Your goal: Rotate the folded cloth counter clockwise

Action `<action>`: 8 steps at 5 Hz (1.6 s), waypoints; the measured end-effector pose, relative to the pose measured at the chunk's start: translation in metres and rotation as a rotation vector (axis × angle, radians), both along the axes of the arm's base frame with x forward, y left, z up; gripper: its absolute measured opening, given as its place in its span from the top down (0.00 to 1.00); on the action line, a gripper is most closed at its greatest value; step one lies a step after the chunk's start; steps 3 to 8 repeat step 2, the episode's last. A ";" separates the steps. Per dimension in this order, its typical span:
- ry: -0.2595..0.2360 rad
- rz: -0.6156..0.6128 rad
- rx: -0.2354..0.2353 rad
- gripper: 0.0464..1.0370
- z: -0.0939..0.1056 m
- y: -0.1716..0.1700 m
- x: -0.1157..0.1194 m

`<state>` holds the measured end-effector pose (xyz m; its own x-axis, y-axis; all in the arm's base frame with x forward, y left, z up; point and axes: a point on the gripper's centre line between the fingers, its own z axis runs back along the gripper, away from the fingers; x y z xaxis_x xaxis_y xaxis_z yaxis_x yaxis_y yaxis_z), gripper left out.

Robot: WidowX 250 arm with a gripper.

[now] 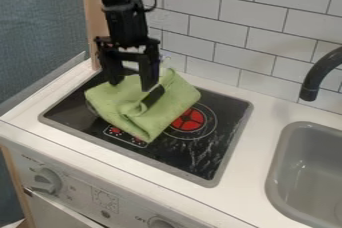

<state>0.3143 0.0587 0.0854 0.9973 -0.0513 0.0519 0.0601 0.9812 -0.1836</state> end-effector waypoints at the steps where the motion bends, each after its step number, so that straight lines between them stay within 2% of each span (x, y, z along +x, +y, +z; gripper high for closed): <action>1: -0.044 -0.018 0.018 0.04 0.013 0.000 -0.003; 8: -0.047 -0.023 0.022 0.04 0.014 0.000 -0.003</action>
